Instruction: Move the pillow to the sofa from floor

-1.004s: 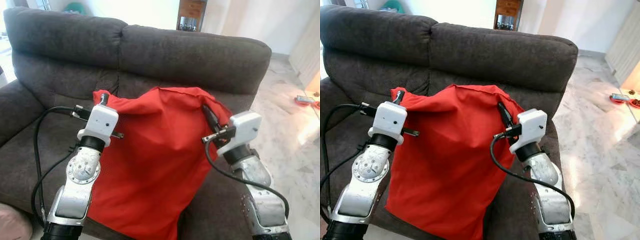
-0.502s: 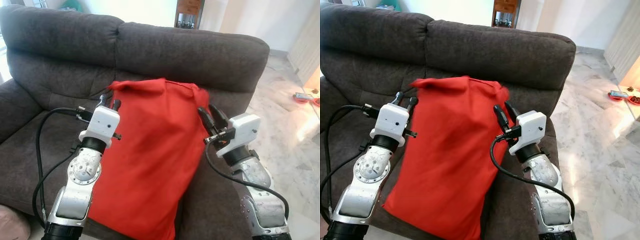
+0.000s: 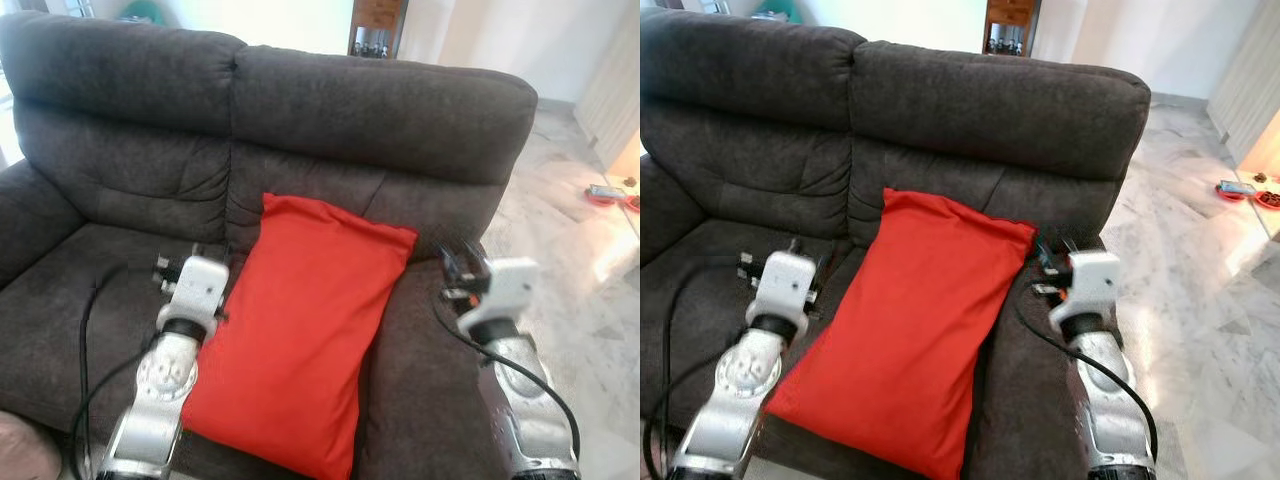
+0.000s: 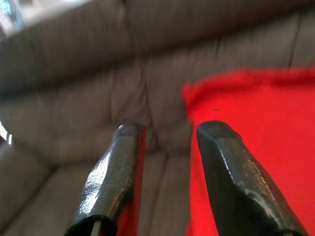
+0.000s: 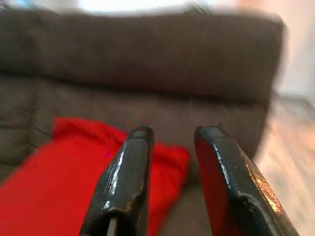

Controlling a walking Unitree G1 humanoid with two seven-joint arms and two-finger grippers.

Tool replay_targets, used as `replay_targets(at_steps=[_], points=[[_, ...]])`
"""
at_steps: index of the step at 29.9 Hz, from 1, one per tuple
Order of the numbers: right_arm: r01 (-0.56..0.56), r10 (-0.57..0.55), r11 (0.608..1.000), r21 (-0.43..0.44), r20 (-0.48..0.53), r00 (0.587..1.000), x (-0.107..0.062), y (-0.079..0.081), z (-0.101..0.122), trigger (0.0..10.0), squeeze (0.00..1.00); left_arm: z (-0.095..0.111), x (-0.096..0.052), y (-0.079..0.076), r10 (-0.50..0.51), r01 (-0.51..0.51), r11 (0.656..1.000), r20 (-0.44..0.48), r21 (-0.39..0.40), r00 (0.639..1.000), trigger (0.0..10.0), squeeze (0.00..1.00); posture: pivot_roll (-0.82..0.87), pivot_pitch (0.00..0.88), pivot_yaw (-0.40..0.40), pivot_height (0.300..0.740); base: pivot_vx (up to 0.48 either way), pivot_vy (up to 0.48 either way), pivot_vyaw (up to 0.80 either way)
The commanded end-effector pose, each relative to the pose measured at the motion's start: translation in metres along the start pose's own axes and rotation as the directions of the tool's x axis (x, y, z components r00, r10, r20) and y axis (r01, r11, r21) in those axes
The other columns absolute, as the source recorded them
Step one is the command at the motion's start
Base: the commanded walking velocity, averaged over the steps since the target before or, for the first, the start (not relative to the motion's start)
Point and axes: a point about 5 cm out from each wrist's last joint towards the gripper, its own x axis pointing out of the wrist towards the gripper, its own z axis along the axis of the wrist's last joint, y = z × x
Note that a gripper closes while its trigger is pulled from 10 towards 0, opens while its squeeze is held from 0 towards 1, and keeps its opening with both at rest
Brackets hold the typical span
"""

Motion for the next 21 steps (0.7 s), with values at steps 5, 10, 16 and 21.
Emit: replay_targets(at_steps=[5, 10, 16, 21], points=[[0.135, -0.132, 0.991, 0.02, -0.123, 0.984, -0.018, -0.024, -0.041, 10.0, 0.0, -0.042, -0.017, -0.004, -0.004, 0.0, 0.999, -0.12, -0.035, 0.993, 10.0, 0.0, 0.13, 0.0, -0.061, 0.74, 0.0, 0.0, 0.0], [0.215, -0.203, 0.973, 0.079, -0.14, 0.969, -0.033, -0.035, -0.054, 10.0, 0.0, -0.05, -0.028, -0.008, -0.014, 0.006, 0.998, -0.129, -0.06, 0.991, 10.0, 0.0, 0.13, 0.0, -0.06, 0.74, 0.0, 0.0, 0.0], [0.153, -0.143, 0.987, 0.055, -0.153, 0.978, -0.063, -0.025, -0.073, 10.0, 0.0, -0.062, -0.057, -0.005, 0.029, -0.037, 0.998, -0.134, -0.055, 0.991, 10.0, 0.0, 0.12, 0.0, -0.058, 0.74, 0.0, 0.0, 0.0], [0.17, -0.158, 0.984, 0.046, -0.202, 0.967, -0.076, -0.022, -0.091, 10.0, 0.0, -0.069, -0.066, -0.004, 0.048, -0.056, 0.997, -0.135, -0.059, 0.99, 10.0, 0.0, 0.11, 0.0, -0.054, 0.74, 0.0, 0.0, 0.0]])
